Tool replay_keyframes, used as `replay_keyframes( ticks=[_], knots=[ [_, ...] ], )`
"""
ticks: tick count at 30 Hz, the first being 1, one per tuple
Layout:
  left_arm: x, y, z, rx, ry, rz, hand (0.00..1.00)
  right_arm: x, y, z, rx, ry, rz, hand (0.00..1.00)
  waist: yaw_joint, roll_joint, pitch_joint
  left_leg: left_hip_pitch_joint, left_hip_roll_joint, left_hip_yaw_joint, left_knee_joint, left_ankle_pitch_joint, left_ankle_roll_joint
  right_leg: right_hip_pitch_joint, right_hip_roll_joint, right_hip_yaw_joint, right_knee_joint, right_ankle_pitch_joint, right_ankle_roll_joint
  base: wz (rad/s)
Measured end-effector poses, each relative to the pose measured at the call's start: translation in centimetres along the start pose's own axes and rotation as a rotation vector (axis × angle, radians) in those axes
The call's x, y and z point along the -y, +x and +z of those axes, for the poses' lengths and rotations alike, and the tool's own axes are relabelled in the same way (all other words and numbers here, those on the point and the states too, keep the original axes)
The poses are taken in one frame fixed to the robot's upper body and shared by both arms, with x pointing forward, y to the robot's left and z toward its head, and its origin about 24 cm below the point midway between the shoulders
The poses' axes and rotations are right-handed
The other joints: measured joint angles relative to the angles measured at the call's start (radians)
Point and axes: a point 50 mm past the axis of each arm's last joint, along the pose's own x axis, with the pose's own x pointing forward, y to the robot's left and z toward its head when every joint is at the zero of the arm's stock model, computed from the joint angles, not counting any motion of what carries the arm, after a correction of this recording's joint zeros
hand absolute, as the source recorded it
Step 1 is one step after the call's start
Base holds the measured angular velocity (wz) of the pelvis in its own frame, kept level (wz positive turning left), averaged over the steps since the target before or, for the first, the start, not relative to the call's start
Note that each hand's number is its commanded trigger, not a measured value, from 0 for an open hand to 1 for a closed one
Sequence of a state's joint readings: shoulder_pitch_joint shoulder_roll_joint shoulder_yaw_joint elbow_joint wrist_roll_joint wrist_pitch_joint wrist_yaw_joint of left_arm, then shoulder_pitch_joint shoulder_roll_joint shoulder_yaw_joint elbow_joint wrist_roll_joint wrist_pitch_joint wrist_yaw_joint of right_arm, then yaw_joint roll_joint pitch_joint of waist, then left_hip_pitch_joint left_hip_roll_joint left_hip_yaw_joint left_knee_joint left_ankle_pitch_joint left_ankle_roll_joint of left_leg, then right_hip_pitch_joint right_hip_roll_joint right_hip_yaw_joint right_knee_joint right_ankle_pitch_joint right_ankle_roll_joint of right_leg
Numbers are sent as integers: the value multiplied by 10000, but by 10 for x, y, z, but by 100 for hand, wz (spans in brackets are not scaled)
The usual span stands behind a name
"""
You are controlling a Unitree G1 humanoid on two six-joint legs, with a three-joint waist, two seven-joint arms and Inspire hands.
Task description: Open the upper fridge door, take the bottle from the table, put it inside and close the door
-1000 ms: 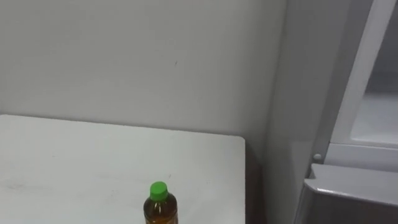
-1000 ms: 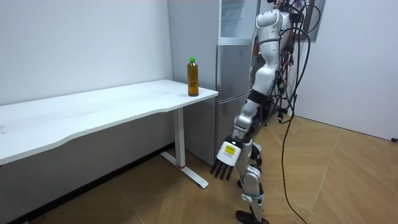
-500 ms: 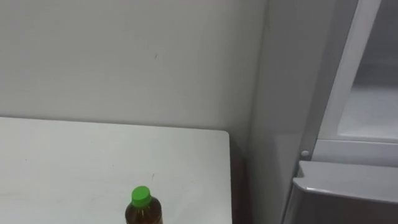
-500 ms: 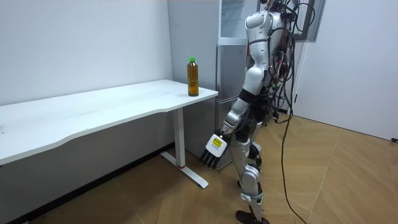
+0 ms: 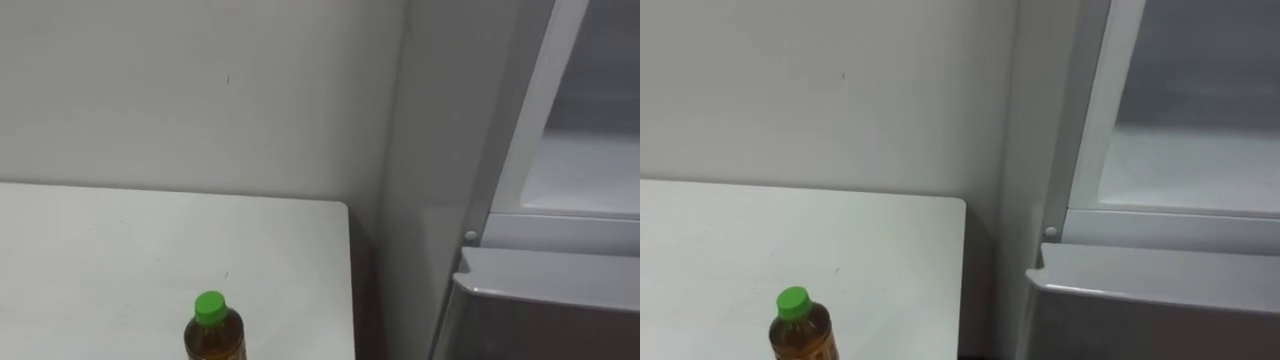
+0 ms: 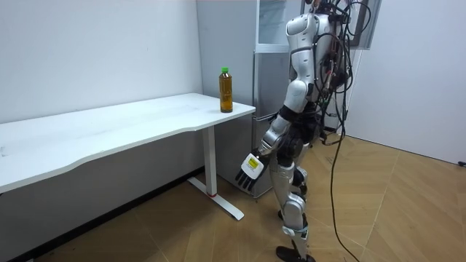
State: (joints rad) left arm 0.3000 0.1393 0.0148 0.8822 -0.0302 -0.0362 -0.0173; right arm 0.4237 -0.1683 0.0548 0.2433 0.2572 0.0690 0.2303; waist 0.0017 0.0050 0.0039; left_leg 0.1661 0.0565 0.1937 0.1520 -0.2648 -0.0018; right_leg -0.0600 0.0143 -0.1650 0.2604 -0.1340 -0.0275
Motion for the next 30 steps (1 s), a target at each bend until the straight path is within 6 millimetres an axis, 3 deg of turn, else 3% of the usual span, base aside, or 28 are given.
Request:
replay_keyframes(
  ticks=[5, 17, 20, 22, 24, 27, 30],
  knots=[
    [0, 0, 1, 125, 30, -123, 0, -4, -1, 15, 325, -492, 730, 0, 55, -33, 17, -110, -20, 74, 9, 1, -2, -277, -11, 98, 216, -8, -38, -5],
    [-24, -3, -8, -201, 382, 543, 0, -12, -13, 67, 1366, -2085, 3099, 0, 438, -411, 73, -152, 28, 259, -44, 36, -113, -434, 88, 251, 309, 139, -210, -6],
    [-30, -7, -20, -755, 627, 694, 0, -23, -14, 99, 2569, -2565, 3975, 0, 417, -427, 71, -152, 36, 259, -45, 35, -116, -436, 103, 266, 302, 147, -224, 0],
    [-31, -10, -27, -1092, 1186, 668, 0, -39, -15, 139, 4371, -2867, 4930, 0, 368, -484, 31, -163, 35, 242, -46, 35, -116, -433, 95, 246, 281, 148, -222, 4],
    [-33, -12, -32, -1317, 1369, 679, 0, -50, -20, 156, 5361, -2886, 5834, 0, 456, -538, -20, -159, 49, 226, -26, 42, -123, -414, 111, 227, 196, 150, -216, 6],
    [-37, -14, -36, -1554, 1487, 751, 0, -58, -27, 162, 5876, -2638, 6711, 0, 571, -705, -119, -131, 116, 179, -11, 46, -132, -196, 152, 128, -32, 200, -181, 11],
    [-41, -14, -37, -1704, 1592, 739, 0, -59, -29, 163, 6003, -2400, 7115, 0, 557, -794, -133, -61, 153, 176, -9, 45, -132, -76, 169, 72, -104, 222, -171, 3]
  ],
)
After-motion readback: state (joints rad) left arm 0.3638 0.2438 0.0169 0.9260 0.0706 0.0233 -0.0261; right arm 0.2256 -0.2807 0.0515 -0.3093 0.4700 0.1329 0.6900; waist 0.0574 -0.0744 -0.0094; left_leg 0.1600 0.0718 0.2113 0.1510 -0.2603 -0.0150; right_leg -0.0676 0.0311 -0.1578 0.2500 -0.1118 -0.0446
